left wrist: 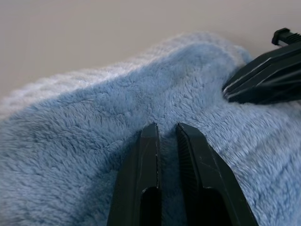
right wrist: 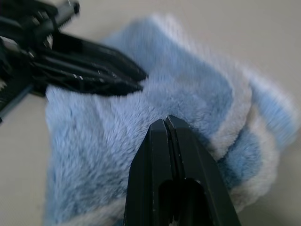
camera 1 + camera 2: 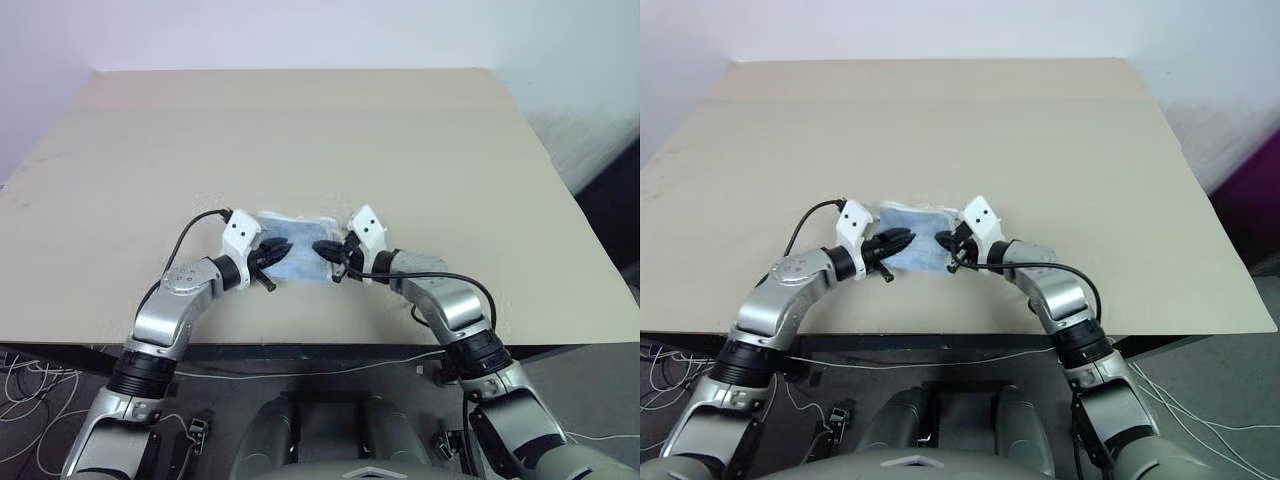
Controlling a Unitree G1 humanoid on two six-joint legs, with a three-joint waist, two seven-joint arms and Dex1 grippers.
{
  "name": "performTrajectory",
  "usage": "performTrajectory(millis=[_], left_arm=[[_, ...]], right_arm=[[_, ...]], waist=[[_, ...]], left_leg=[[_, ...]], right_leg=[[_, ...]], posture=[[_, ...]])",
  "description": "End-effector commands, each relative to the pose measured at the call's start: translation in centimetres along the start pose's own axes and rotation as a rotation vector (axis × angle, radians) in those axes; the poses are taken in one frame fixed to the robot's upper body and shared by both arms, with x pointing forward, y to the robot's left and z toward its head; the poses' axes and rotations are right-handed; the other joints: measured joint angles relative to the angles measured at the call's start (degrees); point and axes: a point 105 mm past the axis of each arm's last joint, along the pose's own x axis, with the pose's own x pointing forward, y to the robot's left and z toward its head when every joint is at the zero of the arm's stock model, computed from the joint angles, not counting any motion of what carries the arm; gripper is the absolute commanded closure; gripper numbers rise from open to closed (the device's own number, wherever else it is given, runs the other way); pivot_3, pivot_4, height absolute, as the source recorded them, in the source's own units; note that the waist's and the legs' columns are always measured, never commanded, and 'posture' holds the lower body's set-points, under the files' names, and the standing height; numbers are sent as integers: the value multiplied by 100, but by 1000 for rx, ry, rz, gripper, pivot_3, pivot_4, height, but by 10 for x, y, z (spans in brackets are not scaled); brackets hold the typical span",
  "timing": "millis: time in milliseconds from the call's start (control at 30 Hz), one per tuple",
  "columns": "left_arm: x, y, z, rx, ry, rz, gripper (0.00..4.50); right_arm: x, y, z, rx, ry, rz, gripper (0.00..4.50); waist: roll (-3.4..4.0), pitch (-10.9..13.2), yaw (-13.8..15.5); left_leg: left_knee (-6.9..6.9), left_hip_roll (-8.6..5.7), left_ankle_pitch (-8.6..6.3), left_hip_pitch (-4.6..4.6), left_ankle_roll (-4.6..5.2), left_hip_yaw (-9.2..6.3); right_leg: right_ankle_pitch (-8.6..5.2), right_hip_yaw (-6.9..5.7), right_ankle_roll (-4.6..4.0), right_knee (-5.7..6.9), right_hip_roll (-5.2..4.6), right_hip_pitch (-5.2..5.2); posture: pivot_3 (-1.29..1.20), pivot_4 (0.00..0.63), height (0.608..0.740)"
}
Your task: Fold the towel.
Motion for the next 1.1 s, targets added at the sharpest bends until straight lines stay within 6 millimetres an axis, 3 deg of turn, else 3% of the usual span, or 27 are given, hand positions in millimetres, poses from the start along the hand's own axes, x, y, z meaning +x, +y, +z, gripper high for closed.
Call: performTrajectory(millis=[33,133,200,267,333,467,667,800,933,1100], left_arm=[[-3,2,-5,24,9,21,3855],[-6,2,6,-11,-59,38,3855],[-12,8,22,-62,-144,66,3855],[-29,25,45,-106,-256,137,3855],[-45,39,54,-108,-292,191,3855],[-68,56,45,-46,-229,266,3900],[-88,70,27,35,-123,298,3900],[-90,72,29,38,-138,310,3900],[-90,69,30,35,-150,305,3900],[-89,67,29,21,-165,314,3900]], right_arm=[[3,5,-4,-28,21,23,4500],[-1,6,-1,-47,-5,16,4500],[-6,5,10,-54,-63,8,4500],[-21,-1,27,-38,-137,-12,4500],[-34,-6,36,-7,-172,-29,4500],[-52,-12,39,103,-193,-45,3620],[-58,-13,25,585,-166,27,1519],[-54,-15,20,755,-150,40,115],[-47,-17,9,810,-86,2,48],[-35,-5,2,823,-17,34,48]], waist=[[1,-1,-3],[1,-2,-5],[1,-2,0],[-1,0,3],[-3,1,-3],[-1,0,-7],[-1,1,5],[0,1,1],[0,1,-8],[0,0,-19]], left_leg=[[0,0,0,1,0,0],[0,1,0,2,0,0],[0,1,0,1,0,0],[1,1,0,-2,0,-2],[2,1,0,-5,0,-3],[-1,2,-1,-2,0,-3],[-3,3,-1,-3,1,-3],[-5,-2,-1,-3,1,-4],[-10,-3,-1,-3,1,-3],[-11,-3,-1,-3,1,-2]], right_leg=[[0,0,0,1,-1,0],[0,0,0,1,-2,0],[0,0,0,1,-3,0],[0,0,0,3,-5,-2],[0,0,1,4,-6,-5],[0,1,1,5,-4,-5],[0,4,-1,5,-8,-5],[0,4,-1,3,-21,-4],[0,4,-1,4,-22,-7],[0,4,-1,4,-21,-8]], posture=[[0,150,740],[0,150,740],[0,150,740],[0,150,740],[0,150,740],[0,150,740],[0,150,740],[0,150,740],[0,150,740],[0,150,740]])
